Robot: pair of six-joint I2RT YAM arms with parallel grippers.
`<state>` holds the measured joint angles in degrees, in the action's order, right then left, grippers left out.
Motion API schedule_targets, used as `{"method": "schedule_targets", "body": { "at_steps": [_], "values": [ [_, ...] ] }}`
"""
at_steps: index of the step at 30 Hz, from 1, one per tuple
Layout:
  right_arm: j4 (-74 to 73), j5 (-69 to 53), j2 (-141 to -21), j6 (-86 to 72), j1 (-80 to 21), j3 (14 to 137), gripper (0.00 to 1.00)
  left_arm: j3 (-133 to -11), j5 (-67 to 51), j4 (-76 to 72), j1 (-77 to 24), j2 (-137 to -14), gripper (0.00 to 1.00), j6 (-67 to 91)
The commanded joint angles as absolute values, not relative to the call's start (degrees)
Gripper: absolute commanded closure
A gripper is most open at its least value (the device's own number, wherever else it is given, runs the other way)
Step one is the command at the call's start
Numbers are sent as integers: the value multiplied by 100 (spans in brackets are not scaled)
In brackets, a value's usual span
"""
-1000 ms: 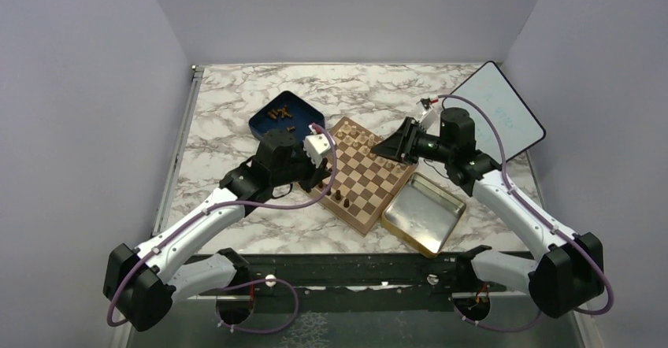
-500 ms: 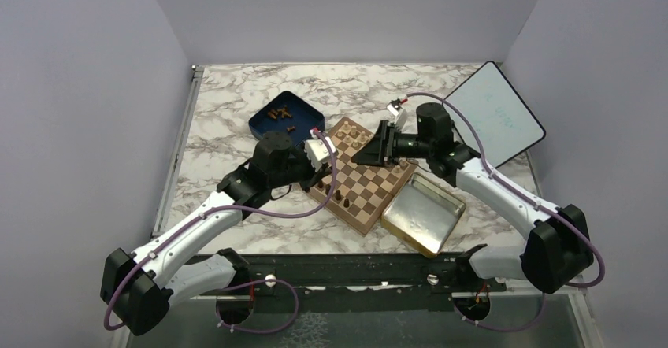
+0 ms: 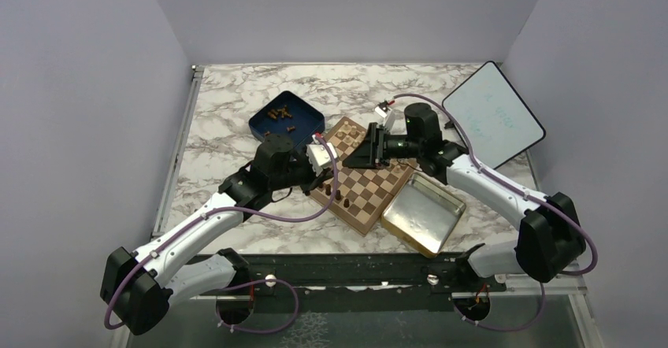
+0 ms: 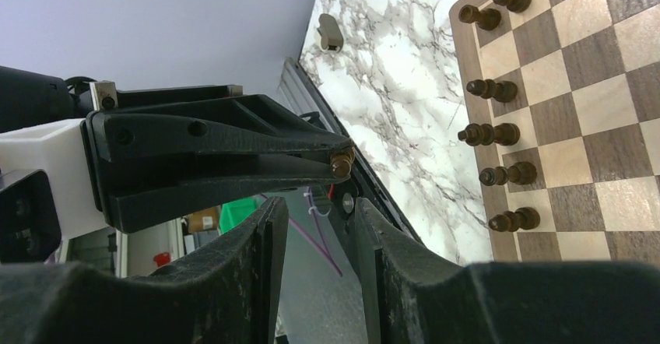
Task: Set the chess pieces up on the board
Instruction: Place the chess piece on the chessboard.
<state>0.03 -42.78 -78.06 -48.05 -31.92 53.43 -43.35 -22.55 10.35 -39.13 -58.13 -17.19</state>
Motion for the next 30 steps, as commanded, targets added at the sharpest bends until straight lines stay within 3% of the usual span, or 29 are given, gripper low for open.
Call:
{"method": "schedule_targets", "body": {
  "at_steps": [1,30],
  "values": [
    [149,-4427,-7980,-4768,-3331,5584,57,-4299,-2491,844,-3948,-5740,83,-1807],
    [538,-4341,-8498,-5000,-3650,5540,66,-4175,-2572,748,-3981,-5650,85,-1835]
  ]
}}
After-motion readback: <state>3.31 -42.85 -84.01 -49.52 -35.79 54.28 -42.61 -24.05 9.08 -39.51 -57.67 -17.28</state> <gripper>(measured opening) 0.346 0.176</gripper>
